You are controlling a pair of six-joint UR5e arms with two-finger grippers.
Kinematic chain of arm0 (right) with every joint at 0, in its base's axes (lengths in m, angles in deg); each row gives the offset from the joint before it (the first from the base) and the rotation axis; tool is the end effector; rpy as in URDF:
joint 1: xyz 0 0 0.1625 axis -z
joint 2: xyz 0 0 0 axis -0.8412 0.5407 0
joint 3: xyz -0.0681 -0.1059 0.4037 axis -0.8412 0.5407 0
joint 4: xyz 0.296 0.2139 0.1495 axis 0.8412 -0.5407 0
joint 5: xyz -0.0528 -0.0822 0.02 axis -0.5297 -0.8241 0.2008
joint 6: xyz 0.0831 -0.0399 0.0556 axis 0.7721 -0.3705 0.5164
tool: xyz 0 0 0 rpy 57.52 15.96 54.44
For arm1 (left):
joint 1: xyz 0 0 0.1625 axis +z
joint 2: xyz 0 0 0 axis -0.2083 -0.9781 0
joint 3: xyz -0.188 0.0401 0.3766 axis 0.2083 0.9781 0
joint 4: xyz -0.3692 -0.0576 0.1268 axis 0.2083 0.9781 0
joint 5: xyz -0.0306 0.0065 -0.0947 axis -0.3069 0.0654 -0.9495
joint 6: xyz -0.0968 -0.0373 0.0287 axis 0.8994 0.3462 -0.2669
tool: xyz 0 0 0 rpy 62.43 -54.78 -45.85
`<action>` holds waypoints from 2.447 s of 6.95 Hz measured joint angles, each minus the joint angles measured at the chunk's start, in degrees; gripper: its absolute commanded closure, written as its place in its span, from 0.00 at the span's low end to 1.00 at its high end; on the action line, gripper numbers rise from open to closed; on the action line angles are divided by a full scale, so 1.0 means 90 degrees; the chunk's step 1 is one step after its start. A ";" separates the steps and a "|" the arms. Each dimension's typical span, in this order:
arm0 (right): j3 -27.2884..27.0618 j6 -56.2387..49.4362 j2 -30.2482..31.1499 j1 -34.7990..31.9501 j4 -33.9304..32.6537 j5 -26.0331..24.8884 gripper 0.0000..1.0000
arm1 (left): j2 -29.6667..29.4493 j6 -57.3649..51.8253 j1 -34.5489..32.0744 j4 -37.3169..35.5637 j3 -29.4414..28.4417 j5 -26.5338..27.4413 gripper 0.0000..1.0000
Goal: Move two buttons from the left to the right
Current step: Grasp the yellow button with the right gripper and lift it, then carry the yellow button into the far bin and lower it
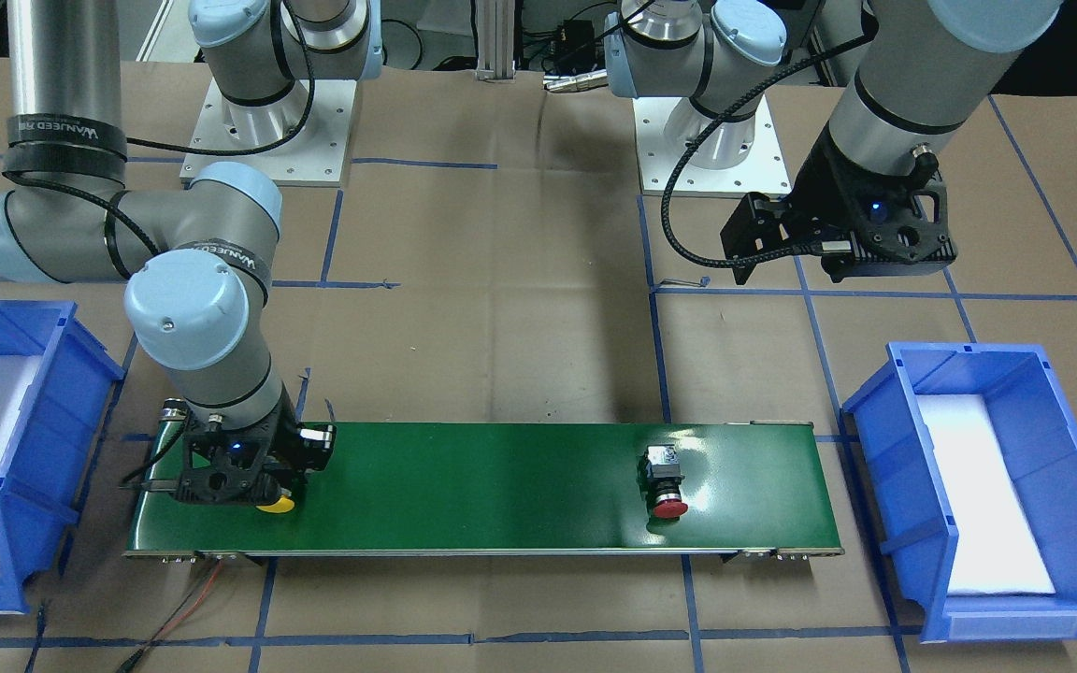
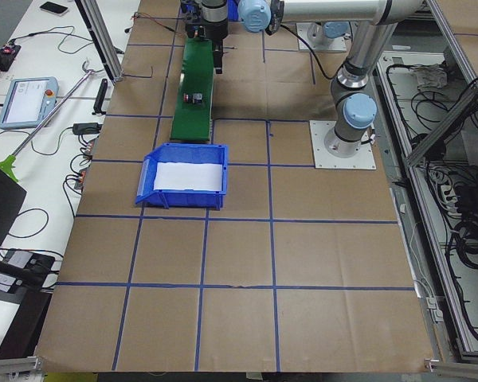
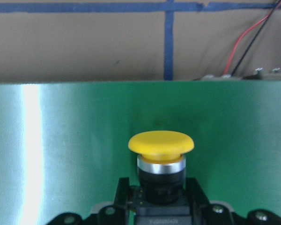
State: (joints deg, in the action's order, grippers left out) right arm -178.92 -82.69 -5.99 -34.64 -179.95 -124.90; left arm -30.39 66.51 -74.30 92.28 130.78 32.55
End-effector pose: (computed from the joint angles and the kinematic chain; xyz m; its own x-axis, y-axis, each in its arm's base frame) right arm 0.1476 -0.6002 0.2775 -0.9987 0.0101 0.0493 0.0043 0.9931 -0.1174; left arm -0.0998 -0.4999 0.4667 -0.9991 -0.0409 -0.0136 -0.0413 0.9987 0.0307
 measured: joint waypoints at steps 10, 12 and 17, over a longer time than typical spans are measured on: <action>-0.0605 -0.4543 0.1225 0.3985 0.0419 0.0667 0.98 | -0.0046 0.0000 -0.0008 0.0009 0.0007 0.0007 0.00; -0.1272 -0.4922 0.1102 0.4199 -0.0602 0.0836 0.98 | -0.0040 0.0000 -0.0008 0.0010 0.0006 0.0007 0.00; -0.1717 -0.5344 0.0411 0.4293 -0.1478 0.0976 0.95 | -0.0048 0.0000 -0.0008 0.0010 0.0003 0.0000 0.00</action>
State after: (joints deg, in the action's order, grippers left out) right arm -194.37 -130.78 -2.28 4.00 -193.25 -116.12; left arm -30.82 66.51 -74.37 92.37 130.81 32.56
